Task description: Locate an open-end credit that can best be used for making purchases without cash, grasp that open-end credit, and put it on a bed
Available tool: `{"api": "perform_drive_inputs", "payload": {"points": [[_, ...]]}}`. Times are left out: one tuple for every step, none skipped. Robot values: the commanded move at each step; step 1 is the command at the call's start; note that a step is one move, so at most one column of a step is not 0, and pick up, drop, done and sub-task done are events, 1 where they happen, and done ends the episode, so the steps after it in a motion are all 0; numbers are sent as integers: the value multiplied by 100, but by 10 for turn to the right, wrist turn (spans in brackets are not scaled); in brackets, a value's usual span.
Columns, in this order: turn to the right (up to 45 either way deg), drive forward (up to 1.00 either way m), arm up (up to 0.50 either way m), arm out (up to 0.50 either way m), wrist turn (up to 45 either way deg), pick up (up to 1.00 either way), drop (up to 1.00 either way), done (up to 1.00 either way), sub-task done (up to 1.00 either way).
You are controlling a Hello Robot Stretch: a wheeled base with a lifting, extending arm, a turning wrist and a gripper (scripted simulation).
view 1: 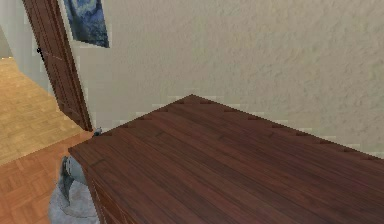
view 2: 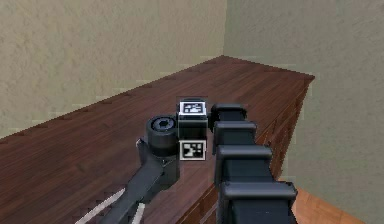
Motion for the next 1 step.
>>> {"api": "perform_drive_inputs", "payload": {"points": [[0,0,0,0,450,0,0,0,0]]}}
